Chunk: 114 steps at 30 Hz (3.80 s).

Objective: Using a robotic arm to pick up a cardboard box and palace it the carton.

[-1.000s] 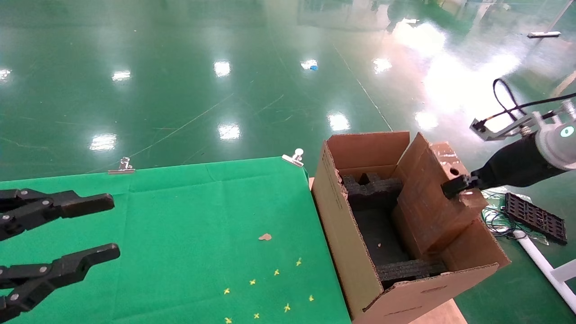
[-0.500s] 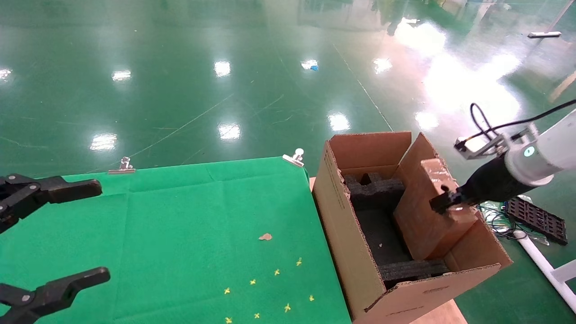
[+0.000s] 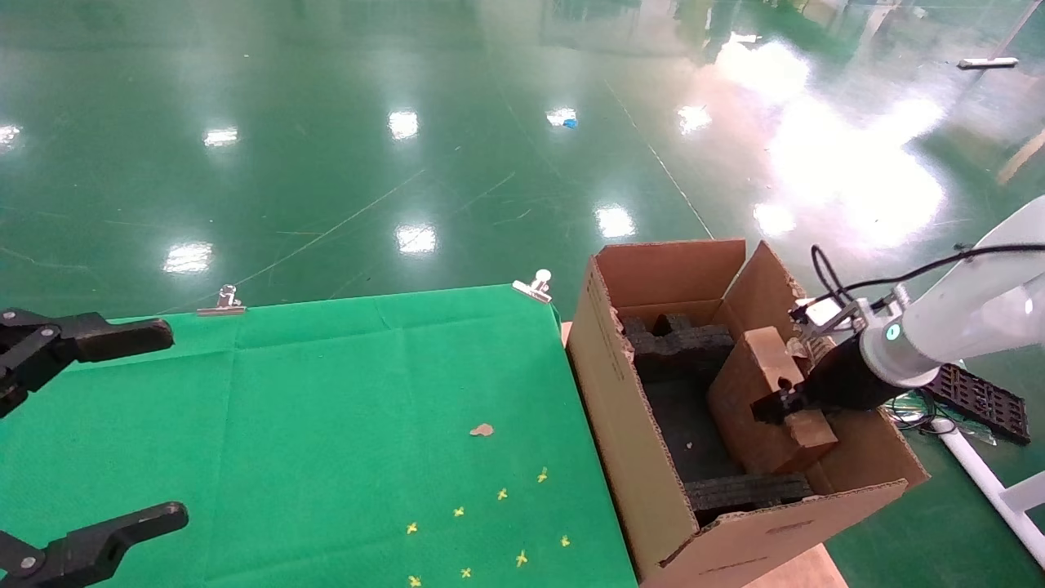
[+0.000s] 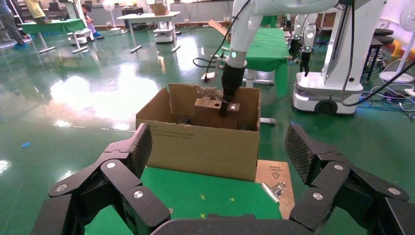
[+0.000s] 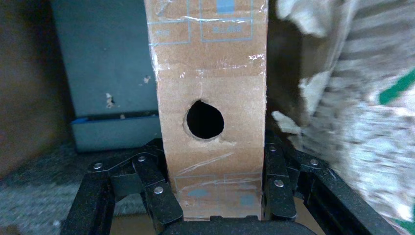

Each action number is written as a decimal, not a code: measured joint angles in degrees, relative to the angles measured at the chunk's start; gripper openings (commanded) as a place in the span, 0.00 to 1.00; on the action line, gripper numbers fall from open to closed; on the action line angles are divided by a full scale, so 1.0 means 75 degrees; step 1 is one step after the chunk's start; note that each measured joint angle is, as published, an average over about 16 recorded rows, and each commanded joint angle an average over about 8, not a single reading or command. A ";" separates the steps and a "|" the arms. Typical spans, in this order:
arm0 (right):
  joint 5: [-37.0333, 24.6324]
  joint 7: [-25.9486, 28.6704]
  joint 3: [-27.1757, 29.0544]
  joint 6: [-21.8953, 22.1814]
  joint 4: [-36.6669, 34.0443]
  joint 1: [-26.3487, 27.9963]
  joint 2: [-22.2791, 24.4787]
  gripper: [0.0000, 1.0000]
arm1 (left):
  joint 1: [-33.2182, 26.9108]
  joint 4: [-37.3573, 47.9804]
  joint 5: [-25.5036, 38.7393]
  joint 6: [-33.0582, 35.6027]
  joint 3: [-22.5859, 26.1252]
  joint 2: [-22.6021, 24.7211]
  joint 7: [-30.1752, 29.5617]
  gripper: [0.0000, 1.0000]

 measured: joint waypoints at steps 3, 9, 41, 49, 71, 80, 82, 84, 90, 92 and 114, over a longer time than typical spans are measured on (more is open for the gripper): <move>0.0114 -0.0087 0.0078 0.0194 -0.0019 -0.0222 -0.0030 0.02 | 0.0000 0.0000 -0.0001 -0.0001 0.0001 -0.0001 0.0001 1.00; 0.0321 -0.0340 0.0221 0.0475 -0.0042 -0.0518 -0.0015 0.77 | -0.0001 0.0000 -0.0003 -0.0002 0.0004 -0.0002 0.0002 1.00; 0.0524 -0.0846 0.0366 0.0420 -0.0253 -0.0317 0.0052 1.00 | -0.0004 0.0000 -0.0012 -0.0008 0.0018 -0.0007 0.0009 1.00; 0.0569 -0.1089 0.0403 0.0217 -0.0168 0.0342 0.0132 1.00 | -0.0005 0.0000 -0.0014 -0.0009 0.0021 -0.0009 0.0011 1.00; 0.1227 -0.3234 0.0993 -0.0101 0.0788 0.2942 0.1067 1.00 | -0.0006 0.0001 -0.0021 -0.0014 0.0029 -0.0012 0.0015 1.00; 0.1622 -0.3684 0.1794 -0.0235 0.1556 0.2444 0.1298 1.00 | -0.0007 0.0006 -0.0022 -0.0014 0.0032 -0.0013 0.0018 1.00; 0.1712 -0.3762 0.2052 -0.0310 0.1797 0.2221 0.1327 1.00 | -0.0008 0.0007 -0.0023 -0.0014 0.0033 -0.0013 0.0018 1.00; 0.1809 -0.3842 0.2338 -0.0394 0.2066 0.1963 0.1352 1.00 | -0.0009 0.0008 -0.0023 -0.0014 0.0034 -0.0013 0.0019 1.00; 0.2121 -0.4098 0.3262 -0.0663 0.2931 0.1130 0.1430 1.00 | -0.0010 0.0009 -0.0025 -0.0014 0.0036 -0.0013 0.0021 1.00; 0.2225 -0.4183 0.3568 -0.0753 0.3219 0.0854 0.1456 1.00 | -0.0010 0.0009 -0.0025 -0.0014 0.0037 -0.0013 0.0021 1.00; 0.3361 -0.5115 0.6929 -0.1734 0.6368 -0.2176 0.1741 1.00 | -0.0012 0.0010 -0.0031 -0.0017 0.0046 -0.0017 0.0025 1.00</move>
